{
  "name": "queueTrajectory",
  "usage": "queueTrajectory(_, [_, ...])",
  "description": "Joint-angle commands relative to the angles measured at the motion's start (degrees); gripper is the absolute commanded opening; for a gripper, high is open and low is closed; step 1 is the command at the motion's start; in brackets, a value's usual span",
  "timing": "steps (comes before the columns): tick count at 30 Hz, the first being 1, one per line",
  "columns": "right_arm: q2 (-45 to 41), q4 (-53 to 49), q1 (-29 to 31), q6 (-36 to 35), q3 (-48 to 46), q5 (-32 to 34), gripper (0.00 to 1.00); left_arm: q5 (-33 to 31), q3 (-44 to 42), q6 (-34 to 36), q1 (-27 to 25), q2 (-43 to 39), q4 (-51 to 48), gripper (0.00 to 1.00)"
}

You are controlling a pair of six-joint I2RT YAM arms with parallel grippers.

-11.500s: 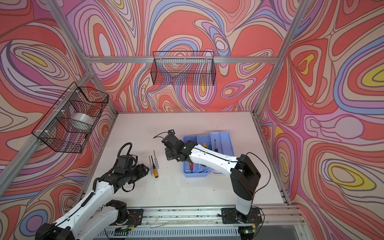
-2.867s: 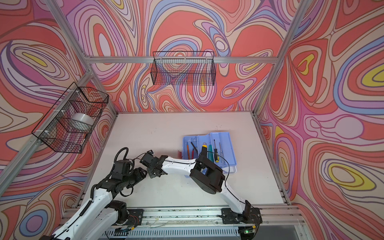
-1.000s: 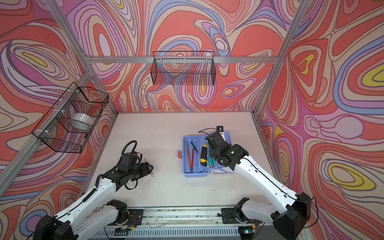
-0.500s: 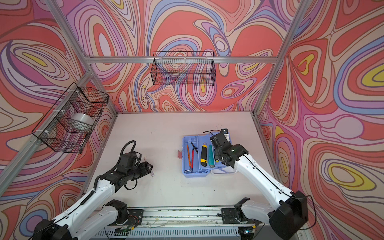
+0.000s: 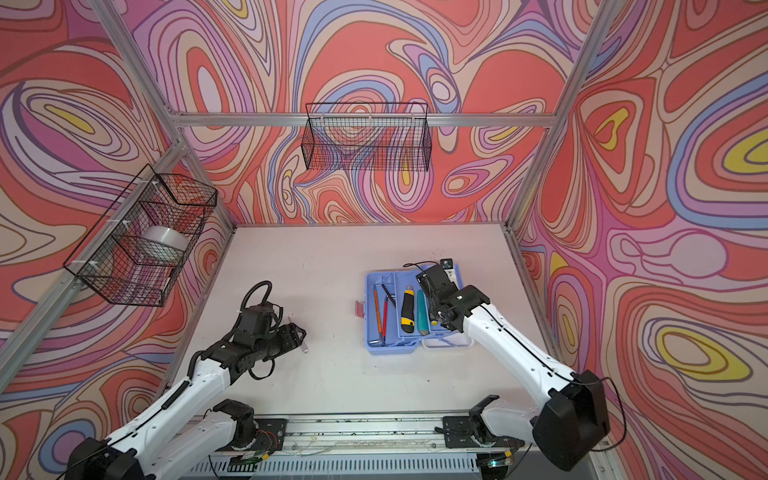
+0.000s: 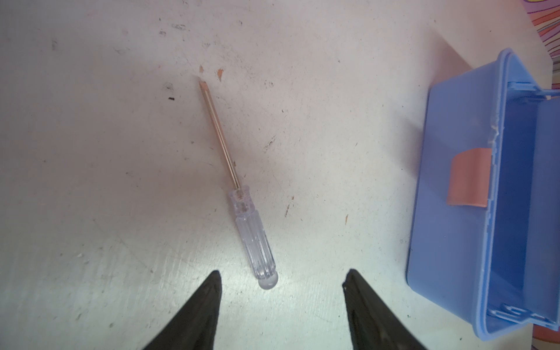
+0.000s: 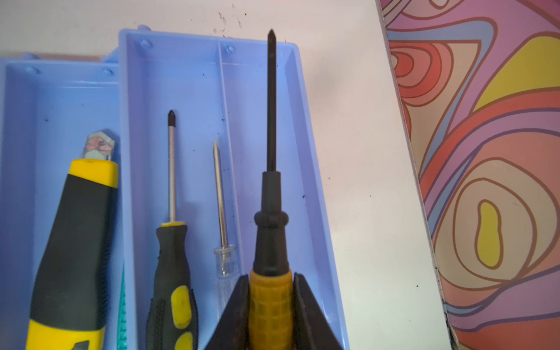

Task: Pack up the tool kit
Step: 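Lower the yellow-handled screwdriver into the tray and open the right gripper, then move the open right gripper from the box over the clear-handled screwdriver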

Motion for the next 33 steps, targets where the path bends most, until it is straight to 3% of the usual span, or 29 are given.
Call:
queueTrajectory(1, [0.9,-0.8,-0.5,0.3,-0.5,1.9,0.18,-0.8,-1.6,0.0,-0.1,-1.1,0.2,0.65])
queueTrajectory(26, [0.1,-2.7,-0.6,2.0,0.0,2.3,0.35,-1.6,-1.8,0.1,-0.1,-3.9,-2.0,0.65])
queueTrajectory(33, [-2.9,-2.5,-0.4,2.4,5.8,-6.1,0.34,-2.4,0.1,0.9,-0.2,-5.4,-4.6,0.66])
